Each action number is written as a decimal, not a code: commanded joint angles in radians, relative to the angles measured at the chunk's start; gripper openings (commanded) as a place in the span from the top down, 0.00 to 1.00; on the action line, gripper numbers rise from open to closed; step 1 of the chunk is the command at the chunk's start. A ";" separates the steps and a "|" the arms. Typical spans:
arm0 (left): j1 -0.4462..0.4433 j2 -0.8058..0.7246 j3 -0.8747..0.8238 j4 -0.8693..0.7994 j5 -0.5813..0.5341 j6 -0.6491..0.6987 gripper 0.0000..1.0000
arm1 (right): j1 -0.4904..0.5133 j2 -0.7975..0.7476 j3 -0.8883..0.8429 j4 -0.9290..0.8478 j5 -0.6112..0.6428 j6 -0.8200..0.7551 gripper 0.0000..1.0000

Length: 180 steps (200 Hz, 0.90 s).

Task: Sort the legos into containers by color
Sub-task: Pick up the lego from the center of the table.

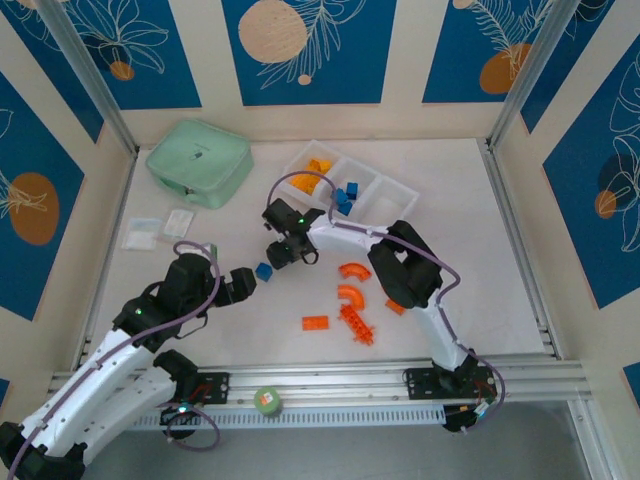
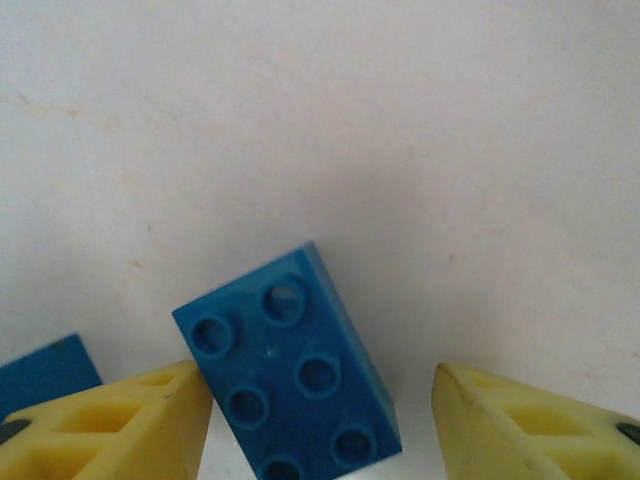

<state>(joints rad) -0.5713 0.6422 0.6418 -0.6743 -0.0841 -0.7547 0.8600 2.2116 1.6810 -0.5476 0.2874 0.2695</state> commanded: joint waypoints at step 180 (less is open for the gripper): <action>0.013 0.083 0.031 0.072 0.057 -0.002 0.01 | -0.122 -0.208 -0.018 -0.090 -0.008 0.005 0.70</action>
<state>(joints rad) -0.5713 0.6876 0.6422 -0.6582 -0.0685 -0.7624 0.7979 2.0911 1.6741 -0.6025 0.2802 0.2466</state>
